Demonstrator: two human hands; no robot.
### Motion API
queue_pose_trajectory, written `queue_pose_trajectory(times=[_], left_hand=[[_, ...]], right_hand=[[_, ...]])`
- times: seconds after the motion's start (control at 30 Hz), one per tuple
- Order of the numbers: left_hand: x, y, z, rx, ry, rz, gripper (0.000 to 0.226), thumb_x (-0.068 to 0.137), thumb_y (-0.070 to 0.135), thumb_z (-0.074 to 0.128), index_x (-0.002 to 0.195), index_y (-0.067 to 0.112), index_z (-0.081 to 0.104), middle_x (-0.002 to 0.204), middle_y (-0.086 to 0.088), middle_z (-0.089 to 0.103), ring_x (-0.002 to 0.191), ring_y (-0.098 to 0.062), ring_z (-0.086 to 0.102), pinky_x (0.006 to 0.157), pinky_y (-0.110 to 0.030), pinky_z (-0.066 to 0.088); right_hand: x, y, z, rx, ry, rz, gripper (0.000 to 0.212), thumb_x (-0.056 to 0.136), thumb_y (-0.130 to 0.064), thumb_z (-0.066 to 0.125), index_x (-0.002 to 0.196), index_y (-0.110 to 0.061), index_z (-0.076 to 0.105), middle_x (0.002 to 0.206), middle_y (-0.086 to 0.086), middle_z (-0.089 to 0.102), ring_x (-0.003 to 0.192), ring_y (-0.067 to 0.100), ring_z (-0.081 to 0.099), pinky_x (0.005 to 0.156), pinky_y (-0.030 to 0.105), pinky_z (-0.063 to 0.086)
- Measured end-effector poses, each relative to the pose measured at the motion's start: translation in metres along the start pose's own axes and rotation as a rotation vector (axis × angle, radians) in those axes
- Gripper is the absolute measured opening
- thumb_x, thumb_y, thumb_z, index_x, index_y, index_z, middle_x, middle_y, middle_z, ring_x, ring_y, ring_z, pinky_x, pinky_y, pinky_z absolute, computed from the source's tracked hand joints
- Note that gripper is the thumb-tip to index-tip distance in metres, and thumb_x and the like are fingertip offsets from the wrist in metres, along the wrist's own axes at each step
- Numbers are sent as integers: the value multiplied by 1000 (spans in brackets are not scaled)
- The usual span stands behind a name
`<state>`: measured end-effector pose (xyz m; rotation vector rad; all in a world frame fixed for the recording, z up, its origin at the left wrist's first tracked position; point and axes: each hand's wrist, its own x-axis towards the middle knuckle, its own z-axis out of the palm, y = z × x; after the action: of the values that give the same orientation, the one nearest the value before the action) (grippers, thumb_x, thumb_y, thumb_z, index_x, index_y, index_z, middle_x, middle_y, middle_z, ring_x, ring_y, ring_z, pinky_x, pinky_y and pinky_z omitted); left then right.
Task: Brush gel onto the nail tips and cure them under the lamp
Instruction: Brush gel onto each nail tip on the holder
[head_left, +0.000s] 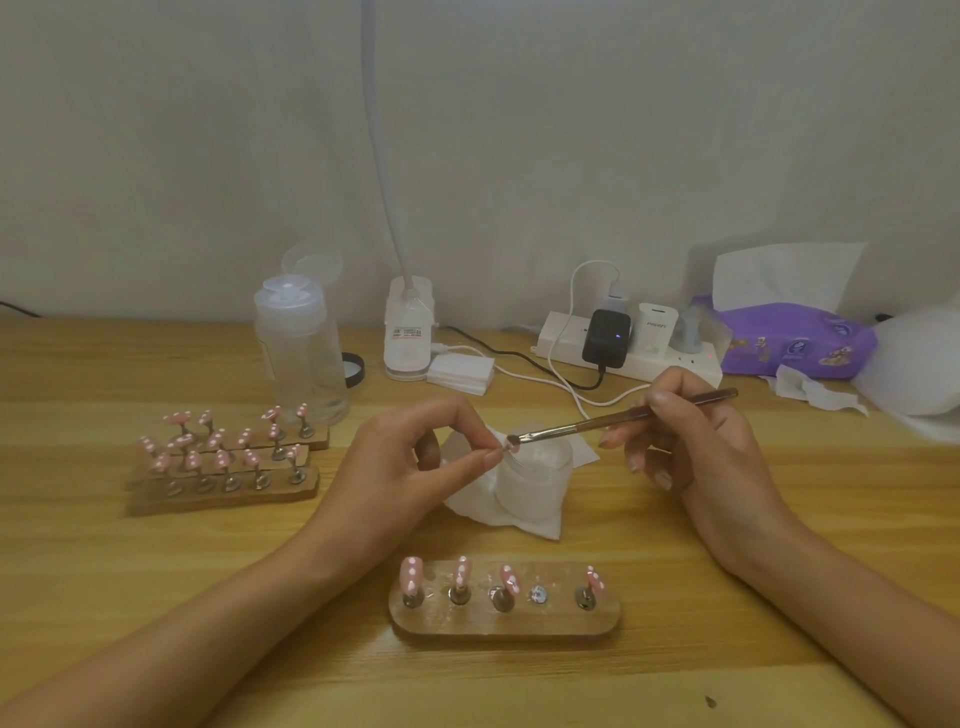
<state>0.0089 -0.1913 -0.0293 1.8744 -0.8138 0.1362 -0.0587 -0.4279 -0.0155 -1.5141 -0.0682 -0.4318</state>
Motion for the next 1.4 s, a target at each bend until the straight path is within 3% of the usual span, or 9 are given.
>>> queue_pose_trajectory(times=[0.13, 0.23, 0.4, 0.63, 0.8, 1.07, 1.4], left_hand=[[1, 1, 0, 39, -21, 15, 3, 83, 34, 72, 82, 34, 69, 74, 24, 63, 56, -6, 44, 60, -9, 42], [0, 1, 0, 33, -28, 36, 8, 85, 26, 73, 83, 33, 69, 84, 24, 67, 54, -7, 42, 58, -11, 42], [-1, 1, 1, 13, -16, 60, 9, 85, 21, 75, 81, 27, 70, 81, 24, 66, 52, -5, 40, 56, -10, 37], [-1, 1, 1, 8, -13, 56, 8, 85, 18, 75, 82, 23, 70, 71, 30, 61, 52, -4, 40, 56, -7, 36], [-1, 1, 0, -9, -12, 48, 8, 85, 17, 75, 82, 23, 70, 81, 25, 66, 52, -4, 40, 56, -7, 36], [-2, 1, 0, -1, -10, 54, 7, 85, 17, 75, 82, 22, 71, 77, 28, 64, 53, -5, 40, 57, -7, 38], [-2, 1, 0, 25, -4, 68, 11, 86, 17, 75, 81, 26, 69, 71, 32, 60, 53, -4, 41, 58, -6, 38]], right_hand=[[0, 1, -2, -13, 29, 9, 38, 99, -21, 49, 65, -32, 61, 72, 12, 72, 48, 11, 53, 40, 16, 36], [0, 0, 0, 9, -17, -12, 29, 93, -28, 51, 67, -33, 62, 75, 11, 73, 49, 12, 55, 41, 17, 37], [1, 2, 0, -8, 20, 5, 31, 94, -27, 52, 66, -32, 61, 72, 10, 73, 47, 11, 51, 39, 16, 34], [1, 2, 0, 2, 39, 14, 25, 89, -29, 53, 65, -31, 60, 70, 10, 72, 45, 10, 49, 39, 16, 32], [1, 2, 2, 1, -16, -5, 28, 92, -28, 51, 66, -32, 60, 71, 10, 73, 46, 11, 50, 40, 16, 33], [1, 3, 1, -9, -1, -1, 26, 93, -26, 51, 68, -28, 59, 71, 11, 72, 46, 11, 49, 39, 16, 32], [1, 2, 1, -19, 31, 3, 38, 98, -21, 49, 63, -33, 59, 69, 9, 72, 44, 10, 47, 39, 16, 30]])
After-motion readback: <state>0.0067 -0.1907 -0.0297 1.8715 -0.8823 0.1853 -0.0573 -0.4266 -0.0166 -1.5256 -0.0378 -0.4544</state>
